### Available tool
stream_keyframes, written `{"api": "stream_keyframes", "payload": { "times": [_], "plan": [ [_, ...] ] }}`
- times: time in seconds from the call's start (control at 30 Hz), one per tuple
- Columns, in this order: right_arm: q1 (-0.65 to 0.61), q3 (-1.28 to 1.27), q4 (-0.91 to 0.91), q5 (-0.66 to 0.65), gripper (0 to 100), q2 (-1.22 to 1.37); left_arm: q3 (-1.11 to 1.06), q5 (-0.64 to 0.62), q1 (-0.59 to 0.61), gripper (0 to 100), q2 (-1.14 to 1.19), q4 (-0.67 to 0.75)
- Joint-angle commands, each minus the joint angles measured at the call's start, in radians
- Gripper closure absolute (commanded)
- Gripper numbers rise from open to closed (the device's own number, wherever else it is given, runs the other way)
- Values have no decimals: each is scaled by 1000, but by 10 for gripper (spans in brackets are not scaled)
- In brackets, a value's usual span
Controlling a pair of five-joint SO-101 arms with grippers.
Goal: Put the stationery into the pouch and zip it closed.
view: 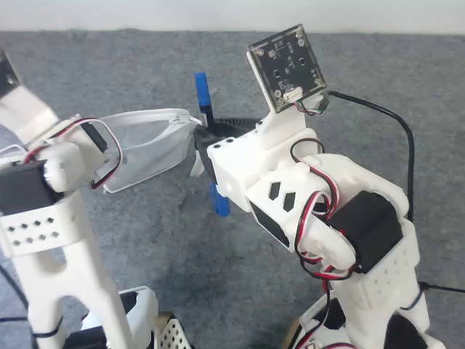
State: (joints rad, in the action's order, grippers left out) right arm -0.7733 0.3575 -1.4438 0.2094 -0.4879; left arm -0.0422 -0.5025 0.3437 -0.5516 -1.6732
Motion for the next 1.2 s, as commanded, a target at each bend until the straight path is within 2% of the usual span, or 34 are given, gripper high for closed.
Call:
{"api": "stream_keyframes", "payload": {
  "times": [0.0,0.4,0.9,1.17],
  "plan": [
    [-1,11,73,12,991,-44,18,2,-5,990,-52,44],
    [-1,-46,400,12,991,-36,16,2,-5,990,-52,49],
    [-33,-427,972,6,991,-44,16,2,-5,990,-52,49],
    [-33,-517,1130,6,991,-39,16,2,-5,990,-52,49]
  ]
}}
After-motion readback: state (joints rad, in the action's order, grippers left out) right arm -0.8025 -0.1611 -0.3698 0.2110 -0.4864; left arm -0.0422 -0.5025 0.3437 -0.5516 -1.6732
